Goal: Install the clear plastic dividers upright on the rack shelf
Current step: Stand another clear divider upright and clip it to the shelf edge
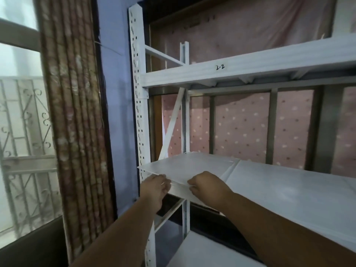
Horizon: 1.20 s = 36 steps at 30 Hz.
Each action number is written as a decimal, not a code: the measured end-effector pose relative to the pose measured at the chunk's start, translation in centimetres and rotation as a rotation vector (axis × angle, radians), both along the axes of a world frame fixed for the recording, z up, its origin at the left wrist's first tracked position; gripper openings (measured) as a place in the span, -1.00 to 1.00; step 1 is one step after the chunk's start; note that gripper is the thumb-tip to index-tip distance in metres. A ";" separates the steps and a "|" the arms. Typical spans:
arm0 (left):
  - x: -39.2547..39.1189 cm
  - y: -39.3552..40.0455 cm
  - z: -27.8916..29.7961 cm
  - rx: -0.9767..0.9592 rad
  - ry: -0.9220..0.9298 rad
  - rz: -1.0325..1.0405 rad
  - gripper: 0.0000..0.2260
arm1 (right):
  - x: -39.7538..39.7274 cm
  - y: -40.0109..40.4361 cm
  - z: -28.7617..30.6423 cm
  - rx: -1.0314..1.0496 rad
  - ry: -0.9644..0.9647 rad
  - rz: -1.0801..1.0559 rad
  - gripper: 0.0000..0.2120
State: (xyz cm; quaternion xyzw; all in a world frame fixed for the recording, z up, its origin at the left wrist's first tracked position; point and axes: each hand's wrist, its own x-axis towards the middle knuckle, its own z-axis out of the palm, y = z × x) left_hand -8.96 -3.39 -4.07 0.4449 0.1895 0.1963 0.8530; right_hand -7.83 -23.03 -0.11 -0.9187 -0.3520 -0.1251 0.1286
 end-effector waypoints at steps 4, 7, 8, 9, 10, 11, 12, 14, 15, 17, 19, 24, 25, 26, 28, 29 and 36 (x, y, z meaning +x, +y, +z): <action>0.6 -1.6 2.6 -0.065 -0.215 -0.081 -0.64 | -0.3 -0.9 1.4 0.054 -0.088 0.018 -0.71; 0.7 -4.4 4.6 -0.020 -0.315 -0.159 -0.44 | -0.9 -2.0 2.4 0.116 -0.119 0.061 -0.71; 0.6 -5.3 4.9 -0.017 -0.338 -0.179 -0.40 | -1.0 -2.6 2.7 0.133 -0.120 0.073 -0.70; 0.6 -6.2 5.3 -0.006 -0.353 -0.195 -0.37 | -1.2 -3.3 3.0 0.154 -0.113 0.085 -0.71; 0.5 -6.9 5.7 0.013 -0.369 -0.209 -0.36 | -1.3 -4.0 3.2 0.185 -0.104 0.094 -0.72; 0.4 -7.7 6.1 0.043 -0.383 -0.227 -0.35 | -1.5 -4.8 3.4 0.224 -0.088 0.091 -0.73; 0.3 -8.5 6.5 0.079 -0.393 -0.247 -0.34 | -1.5 -5.6 3.5 0.264 -0.073 0.079 -0.75; 0.1 -10.5 7.2 0.143 -0.407 -0.287 -0.34 | -1.7 -7.4 3.6 0.315 -0.045 0.031 -0.77; 0.0 -11.5 7.6 0.175 -0.410 -0.302 -0.37 | -1.9 -8.1 3.6 0.322 -0.034 -0.003 -0.78; 0.0 -14.0 8.5 0.238 -0.406 -0.326 -0.42 | -1.9 -9.9 3.5 0.338 -0.024 -0.065 -0.81; -0.1 -16.6 9.5 0.338 -0.394 -0.352 -0.37 | -1.9 -12.0 3.7 0.353 -0.004 -0.118 -0.85; -0.7 -23.2 11.7 0.578 -0.357 -0.441 -0.21 | -2.5 -18.2 4.9 0.357 0.063 -0.207 -0.79; -0.8 -24.5 12.0 0.623 -0.353 -0.452 -0.19 | -2.7 -19.4 5.1 0.359 0.079 -0.222 -0.73; -0.9 -25.9 12.3 0.670 -0.354 -0.459 -0.17 | -3.0 -20.7 5.2 0.367 0.092 -0.232 -0.72; -1.0 -28.7 12.5 0.736 -0.367 -0.478 -0.18 | -3.9 -23.2 5.3 0.379 0.104 -0.287 -0.89; -1.1 -30.2 12.4 0.747 -0.374 -0.494 -0.19 | -4.4 -24.5 5.4 0.387 0.102 -0.311 -0.95; -1.7 -38.7 12.3 0.789 -0.431 -0.617 -0.16 | -6.7 -32.6 5.4 0.460 0.092 -0.444 -0.84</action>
